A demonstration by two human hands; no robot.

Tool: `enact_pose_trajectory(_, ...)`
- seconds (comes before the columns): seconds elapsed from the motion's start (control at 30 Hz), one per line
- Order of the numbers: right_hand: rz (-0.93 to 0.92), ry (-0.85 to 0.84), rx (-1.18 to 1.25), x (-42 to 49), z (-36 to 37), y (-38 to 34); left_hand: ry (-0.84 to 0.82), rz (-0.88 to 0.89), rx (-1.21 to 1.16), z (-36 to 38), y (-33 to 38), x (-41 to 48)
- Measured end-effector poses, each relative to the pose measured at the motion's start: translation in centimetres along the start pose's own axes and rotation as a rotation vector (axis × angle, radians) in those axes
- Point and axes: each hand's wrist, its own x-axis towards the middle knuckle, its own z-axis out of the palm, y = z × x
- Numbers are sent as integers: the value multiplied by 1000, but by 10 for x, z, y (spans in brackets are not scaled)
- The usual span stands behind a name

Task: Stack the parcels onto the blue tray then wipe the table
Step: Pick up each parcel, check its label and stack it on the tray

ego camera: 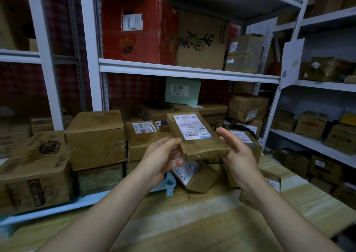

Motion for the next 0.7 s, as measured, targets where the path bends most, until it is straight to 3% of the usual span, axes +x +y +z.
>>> enact_pose_trajectory(0.1,184,-34,241,7,12,0,53,89,60,-6,1,1)
enact_pose_trajectory(0.23,268,-125,158,11,30,4,61,131,120,-19,5,5)
enact_pose_trajectory(0.33,279,-59,155,19,50,8,93,140,137,-29,11,6)
enact_pose_trajectory(0.5,322,20,65,37,83,11,429,305,401,-52,9,10)
enact_pose_trajectory(0.7,279,-23,-188,59,126,11,642,288,702,-75,0,15)
